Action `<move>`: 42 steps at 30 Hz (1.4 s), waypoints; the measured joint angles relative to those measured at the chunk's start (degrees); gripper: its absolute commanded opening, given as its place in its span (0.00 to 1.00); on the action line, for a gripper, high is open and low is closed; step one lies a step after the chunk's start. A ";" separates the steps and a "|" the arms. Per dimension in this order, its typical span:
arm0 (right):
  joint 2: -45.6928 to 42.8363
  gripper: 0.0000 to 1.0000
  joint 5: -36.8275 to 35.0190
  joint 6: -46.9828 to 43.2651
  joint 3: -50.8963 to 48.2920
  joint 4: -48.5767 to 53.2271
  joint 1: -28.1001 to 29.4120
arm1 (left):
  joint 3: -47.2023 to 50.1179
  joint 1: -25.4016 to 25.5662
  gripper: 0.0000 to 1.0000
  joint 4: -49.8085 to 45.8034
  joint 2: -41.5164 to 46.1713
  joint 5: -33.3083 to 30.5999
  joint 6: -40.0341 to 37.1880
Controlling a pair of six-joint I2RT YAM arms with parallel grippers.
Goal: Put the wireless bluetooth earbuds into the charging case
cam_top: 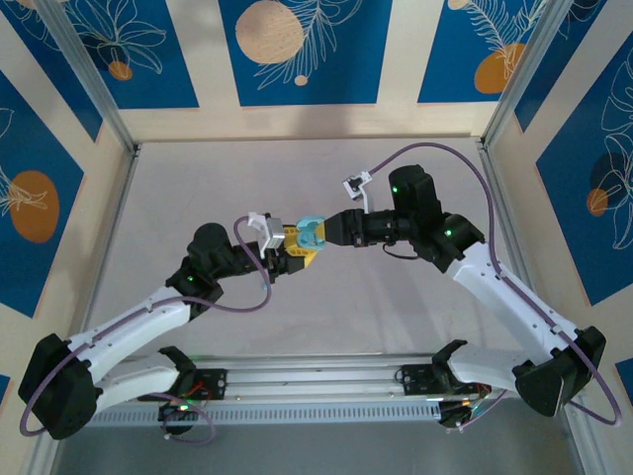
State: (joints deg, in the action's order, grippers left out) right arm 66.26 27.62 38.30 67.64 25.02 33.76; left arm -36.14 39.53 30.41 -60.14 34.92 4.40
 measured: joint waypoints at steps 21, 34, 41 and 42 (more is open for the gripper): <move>-8.22 0.52 -4.79 0.26 -1.68 0.09 -0.83 | 0.00 0.02 0.20 -2.25 4.13 -8.81 -2.16; 4.74 0.43 -8.37 5.86 -12.35 -0.98 -6.56 | 0.33 0.02 0.20 -11.17 14.71 -24.98 -4.59; 25.07 0.42 -8.96 0.76 -3.82 2.14 0.72 | -1.51 0.02 0.20 -15.37 18.91 -26.58 -5.92; 27.80 0.42 -9.16 -0.11 -1.88 2.82 1.49 | -1.77 0.02 0.20 -15.89 19.41 -26.71 -6.14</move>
State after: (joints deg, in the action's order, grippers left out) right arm 94.06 18.46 38.20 65.76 27.83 35.24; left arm -37.91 39.55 14.52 -40.73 8.21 -1.74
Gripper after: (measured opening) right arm 0.422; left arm 0.329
